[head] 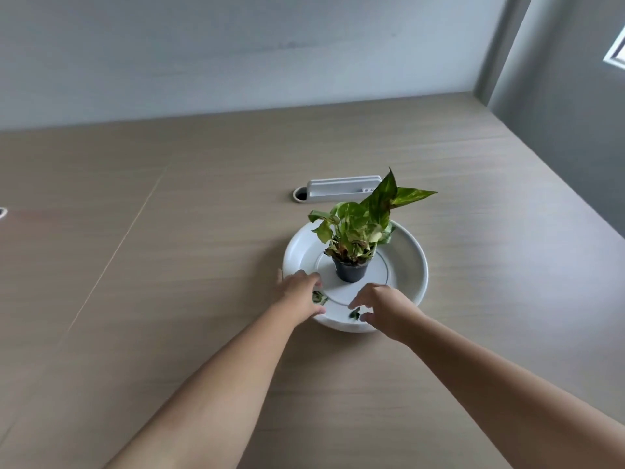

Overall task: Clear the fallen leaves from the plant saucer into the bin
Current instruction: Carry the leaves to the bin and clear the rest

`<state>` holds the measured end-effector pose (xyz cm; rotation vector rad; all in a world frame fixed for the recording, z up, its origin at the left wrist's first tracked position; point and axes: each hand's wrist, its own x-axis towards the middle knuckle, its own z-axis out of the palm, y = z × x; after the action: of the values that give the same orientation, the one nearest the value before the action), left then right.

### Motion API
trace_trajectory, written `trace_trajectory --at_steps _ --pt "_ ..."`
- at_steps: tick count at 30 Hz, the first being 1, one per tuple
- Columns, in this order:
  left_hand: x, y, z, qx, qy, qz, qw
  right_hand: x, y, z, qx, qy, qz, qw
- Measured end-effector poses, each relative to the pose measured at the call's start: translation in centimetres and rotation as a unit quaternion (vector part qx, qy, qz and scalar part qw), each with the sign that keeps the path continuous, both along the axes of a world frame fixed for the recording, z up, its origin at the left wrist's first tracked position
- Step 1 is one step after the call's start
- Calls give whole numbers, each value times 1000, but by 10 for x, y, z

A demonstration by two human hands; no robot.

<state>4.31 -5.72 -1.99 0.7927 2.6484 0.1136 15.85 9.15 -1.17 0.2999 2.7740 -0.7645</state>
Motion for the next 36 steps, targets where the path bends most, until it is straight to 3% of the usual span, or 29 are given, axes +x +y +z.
trace_trajectory --at_steps 7,17,20,23,29,36 --pt "-13 17 -13 -32 -21 -55 998 -25 -5 -25 67 -54 40 995" --pt "-15 15 -20 41 -75 -66 994 -31 -2 -39 81 -37 67 994" --pt "-16 15 -24 69 -83 -58 992 -30 -3 -37 57 -29 25 998" --pt "-17 10 -20 155 -81 -7 984 -27 -3 -32 0 18 -44 999" --pt "-19 -19 0 323 -108 182 922 -14 11 -14 -150 102 -229 956" --pt "33 15 18 318 -109 141 931 32 39 10 -152 135 -247 947"
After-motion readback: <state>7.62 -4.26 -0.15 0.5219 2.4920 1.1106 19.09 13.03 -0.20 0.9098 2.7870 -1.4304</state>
